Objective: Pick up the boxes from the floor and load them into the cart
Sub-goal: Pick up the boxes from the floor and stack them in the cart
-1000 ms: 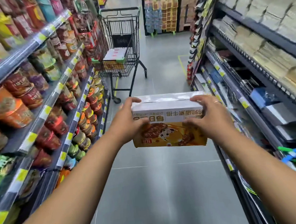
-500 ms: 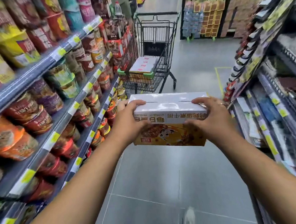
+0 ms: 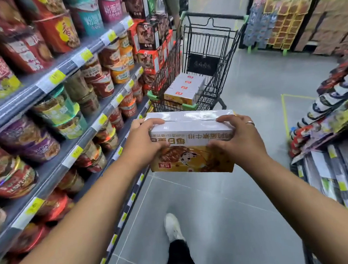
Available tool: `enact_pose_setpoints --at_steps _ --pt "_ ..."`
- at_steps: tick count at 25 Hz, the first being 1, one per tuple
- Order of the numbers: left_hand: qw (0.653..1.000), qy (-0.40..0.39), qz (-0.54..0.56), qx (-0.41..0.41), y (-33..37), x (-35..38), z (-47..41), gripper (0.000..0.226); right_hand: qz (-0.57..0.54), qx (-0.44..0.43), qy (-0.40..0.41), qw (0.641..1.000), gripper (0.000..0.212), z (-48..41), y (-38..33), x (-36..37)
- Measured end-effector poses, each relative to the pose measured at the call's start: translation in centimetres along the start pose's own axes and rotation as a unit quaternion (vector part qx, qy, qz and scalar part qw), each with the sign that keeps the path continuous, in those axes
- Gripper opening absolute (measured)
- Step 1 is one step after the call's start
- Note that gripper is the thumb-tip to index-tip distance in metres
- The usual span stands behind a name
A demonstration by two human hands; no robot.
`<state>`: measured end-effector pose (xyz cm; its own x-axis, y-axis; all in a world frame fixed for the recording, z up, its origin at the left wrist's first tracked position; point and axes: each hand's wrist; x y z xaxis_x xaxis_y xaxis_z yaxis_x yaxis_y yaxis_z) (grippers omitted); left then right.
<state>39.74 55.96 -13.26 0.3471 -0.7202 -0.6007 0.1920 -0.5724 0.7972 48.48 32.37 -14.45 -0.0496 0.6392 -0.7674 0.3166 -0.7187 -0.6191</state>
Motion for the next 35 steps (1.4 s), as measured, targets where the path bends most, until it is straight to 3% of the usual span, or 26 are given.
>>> enact_pose_setpoints --at_steps 12,23,27,35 --pt "0.995 -0.077 -0.058 -0.012 -5.7 -0.5 -30.6 0.055 0.002 0.078 -0.017 0.997 0.061 -26.4 -0.9 11.6" --pt "0.987 -0.084 -0.126 -0.059 -10.4 5.8 -51.8 0.049 0.021 0.096 -0.069 0.993 0.058 -47.4 4.5 19.6" --pt "0.986 -0.072 -0.13 -0.081 -12.2 8.7 -57.5 0.046 0.047 0.088 -0.097 0.99 0.057 -53.0 6.1 21.7" --pt "0.952 -0.19 -0.223 -0.09 -17.0 11.9 -66.3 0.046 0.027 0.206 -0.18 0.961 0.06 -57.8 8.6 28.3"
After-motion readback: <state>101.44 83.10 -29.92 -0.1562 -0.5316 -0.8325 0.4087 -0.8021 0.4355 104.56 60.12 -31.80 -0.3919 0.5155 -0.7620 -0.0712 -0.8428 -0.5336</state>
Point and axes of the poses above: each hand's wrist, its own z-axis away from the middle knuckle, its own x-axis out of the palm, y = z × x, and after that the axes turned 5 degrees about z, right-handed
